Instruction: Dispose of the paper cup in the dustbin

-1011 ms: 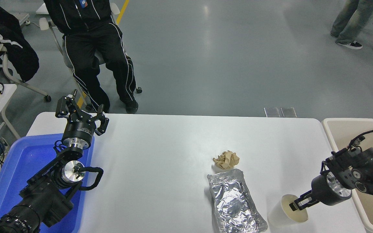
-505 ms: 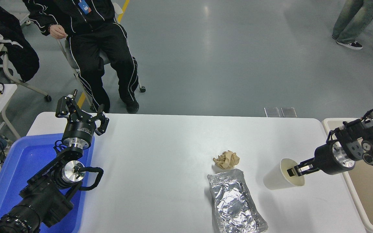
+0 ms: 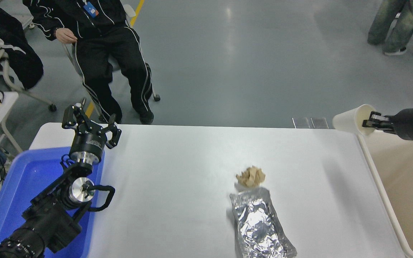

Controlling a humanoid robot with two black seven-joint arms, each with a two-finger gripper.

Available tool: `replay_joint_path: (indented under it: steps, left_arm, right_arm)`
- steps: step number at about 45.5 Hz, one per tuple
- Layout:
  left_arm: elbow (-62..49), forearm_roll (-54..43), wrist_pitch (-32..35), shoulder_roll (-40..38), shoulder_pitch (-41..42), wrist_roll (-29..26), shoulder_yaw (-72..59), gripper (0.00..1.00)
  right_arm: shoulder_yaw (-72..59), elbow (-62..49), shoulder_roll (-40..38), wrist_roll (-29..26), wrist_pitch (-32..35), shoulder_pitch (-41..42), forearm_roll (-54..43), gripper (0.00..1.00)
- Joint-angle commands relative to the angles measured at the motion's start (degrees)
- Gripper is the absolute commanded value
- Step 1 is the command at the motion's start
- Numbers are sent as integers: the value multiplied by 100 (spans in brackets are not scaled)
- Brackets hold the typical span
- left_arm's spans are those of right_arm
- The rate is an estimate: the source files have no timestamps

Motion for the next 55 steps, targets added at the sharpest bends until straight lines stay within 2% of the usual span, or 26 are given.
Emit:
replay_joint_path:
  steps: [1,4,12,28,41,43,47,49,51,53,55]
  left_arm:
    - [0,-1,1,-4,3,0,2,100]
    - [0,-1,1,-4,3,0,-6,100]
    - [0,-1,1,-4,3,0,2,100]
    - [0,-1,1,-4,3,0,2,100]
    - [0,-1,1,5,3,0,2,100]
    - [0,-1,1,-4,3,0,2,100]
    - [0,-1,1,5,3,0,-6,100]
    - [0,-1,1,5,3,0,2,100]
    - [0,-1,1,5,3,0,-6,100]
    - [0,-1,1,5,3,0,2,100]
    - [0,-1,1,-4,3,0,2,100]
  right_arm:
    - [74,-2293,411,-64,-183,-1241,1498,0]
    - [74,-2628,411,-134,-447,-1769,1850,0]
    - [249,-2699,498,-1109,-1283,-2648,2097,0]
    - [355,-2690,1316,-1118,-1476,-2992,2168,0]
    - [355,-2681,1439,-1101,-1678,-3097,2176,0]
    - [355,-2664,1439,-1101,-1783,-3124,2176,11]
    - [355,-2646,1439,-1083,-1863,-3194,2176,14]
    - [364,-2646,1439,-1083,-1880,-3194,2176,22]
    - [355,-2655,1439,-1083,-1959,-3194,2176,35]
    - [355,-2672,1431,-1083,-2239,-3186,2176,67]
    - [355,-2664,1439,-1083,-2494,-3177,2176,80]
